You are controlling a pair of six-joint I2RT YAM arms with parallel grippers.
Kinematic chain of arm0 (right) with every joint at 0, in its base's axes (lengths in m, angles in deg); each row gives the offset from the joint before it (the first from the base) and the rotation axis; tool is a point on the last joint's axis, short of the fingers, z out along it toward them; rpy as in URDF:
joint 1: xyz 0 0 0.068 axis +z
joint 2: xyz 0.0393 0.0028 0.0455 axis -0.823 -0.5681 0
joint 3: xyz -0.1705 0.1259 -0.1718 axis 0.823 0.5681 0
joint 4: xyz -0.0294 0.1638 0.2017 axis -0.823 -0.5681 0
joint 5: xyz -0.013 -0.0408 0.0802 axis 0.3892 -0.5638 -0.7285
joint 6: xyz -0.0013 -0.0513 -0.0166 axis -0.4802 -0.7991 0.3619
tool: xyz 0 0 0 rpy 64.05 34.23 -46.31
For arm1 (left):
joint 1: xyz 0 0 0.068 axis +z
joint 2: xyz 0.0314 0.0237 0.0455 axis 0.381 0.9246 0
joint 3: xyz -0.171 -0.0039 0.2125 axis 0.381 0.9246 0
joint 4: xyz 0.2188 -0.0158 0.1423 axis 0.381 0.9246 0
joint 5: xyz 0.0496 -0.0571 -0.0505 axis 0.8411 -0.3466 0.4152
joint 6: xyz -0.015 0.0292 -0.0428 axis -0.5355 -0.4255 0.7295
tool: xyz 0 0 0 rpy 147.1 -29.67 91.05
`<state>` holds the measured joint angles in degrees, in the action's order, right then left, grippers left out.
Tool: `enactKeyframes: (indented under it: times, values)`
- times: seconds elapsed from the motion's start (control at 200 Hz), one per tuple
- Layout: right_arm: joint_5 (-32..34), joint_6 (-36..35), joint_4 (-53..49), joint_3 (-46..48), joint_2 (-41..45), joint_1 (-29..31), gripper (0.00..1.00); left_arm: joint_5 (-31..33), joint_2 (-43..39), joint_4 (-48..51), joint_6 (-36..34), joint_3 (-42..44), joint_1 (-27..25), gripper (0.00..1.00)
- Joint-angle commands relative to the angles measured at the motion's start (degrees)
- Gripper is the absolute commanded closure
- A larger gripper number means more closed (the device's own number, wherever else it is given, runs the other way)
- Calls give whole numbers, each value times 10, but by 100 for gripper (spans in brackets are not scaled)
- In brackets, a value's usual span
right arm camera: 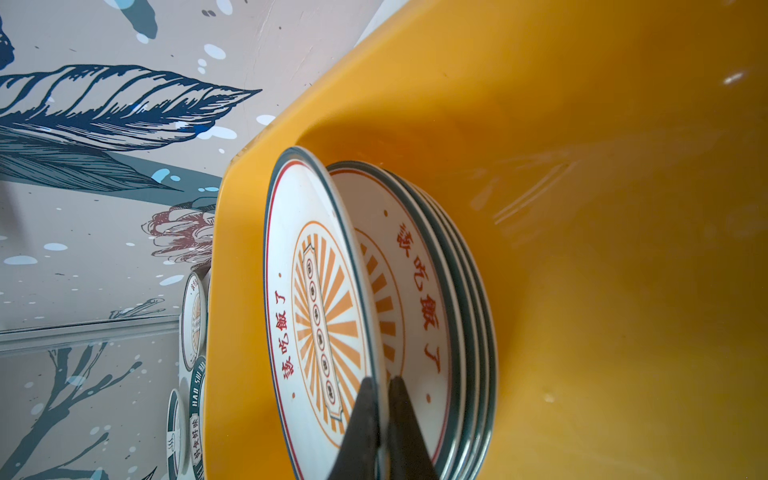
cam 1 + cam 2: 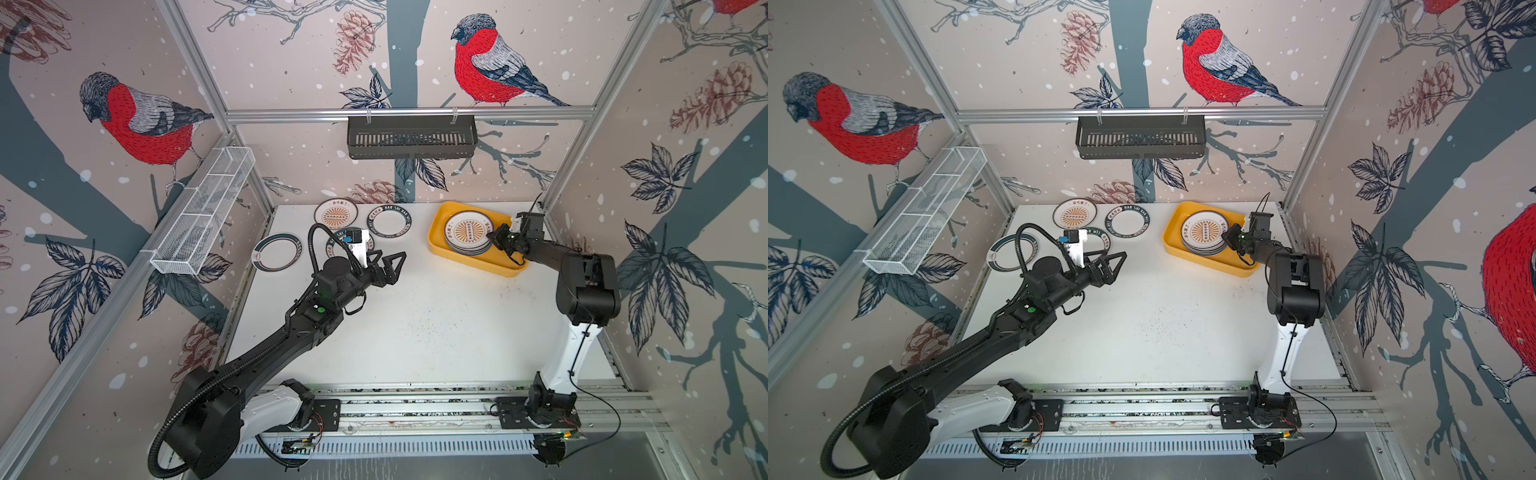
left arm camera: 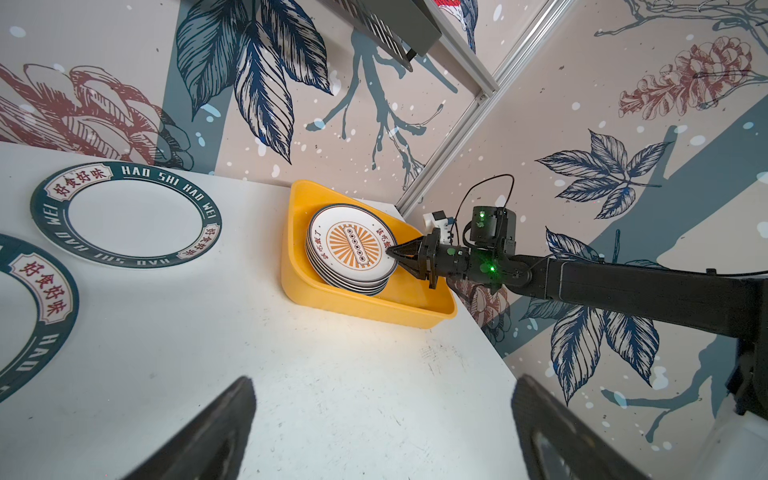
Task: Place the plates into the plastic bin on the countertop
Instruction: 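Lower the sunburst plate onto the stack in the yellow bin with the right gripper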
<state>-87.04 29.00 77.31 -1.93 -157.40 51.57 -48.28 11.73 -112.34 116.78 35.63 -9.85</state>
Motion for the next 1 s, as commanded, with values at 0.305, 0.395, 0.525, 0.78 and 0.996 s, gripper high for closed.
enactKeyframes:
  times: [0.305, 0.395, 0.525, 0.78, 0.996]
  values:
    - [13, -9, -4, -24, -17, -2, 98, 1, 3, -22, 7, 2, 0, 4]
    - [12, -11, -6, -26, -19, 1, 98, 1, 3, -23, 7, 2, 0, 4]
    - [10, -17, -11, -26, -19, 3, 98, 2, 4, -23, 8, 2, 0, 4]
    - [6, -21, -13, -22, -14, 5, 94, 1, 6, -21, 7, 3, -1, 4]
    - [7, -23, -19, -19, -9, 5, 88, 2, 5, -21, 8, 4, 0, 4]
